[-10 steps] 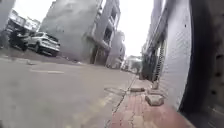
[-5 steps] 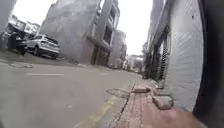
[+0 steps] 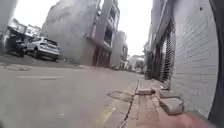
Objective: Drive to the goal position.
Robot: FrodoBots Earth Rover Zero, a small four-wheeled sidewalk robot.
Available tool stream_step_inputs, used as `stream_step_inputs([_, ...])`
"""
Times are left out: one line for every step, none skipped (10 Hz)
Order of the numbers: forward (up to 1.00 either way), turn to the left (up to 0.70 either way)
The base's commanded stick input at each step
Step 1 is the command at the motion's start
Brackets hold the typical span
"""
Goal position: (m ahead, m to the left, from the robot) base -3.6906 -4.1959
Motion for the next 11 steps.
stream_step_inputs([0.50,0.00])
stream_step_inputs([0.50,0.00])
stream_step_inputs([0.50,0.00])
stream_step_inputs([0.50,0.00])
stream_step_inputs([0.50,0.00])
stream_step_inputs([0.50,0.00])
stream_step_inputs([0.50,0.00])
stream_step_inputs([0.50,0.00])
stream_step_inputs([0.50,0.00])
stream_step_inputs([0.50,0.00])
stream_step_inputs([0.50,0.00])
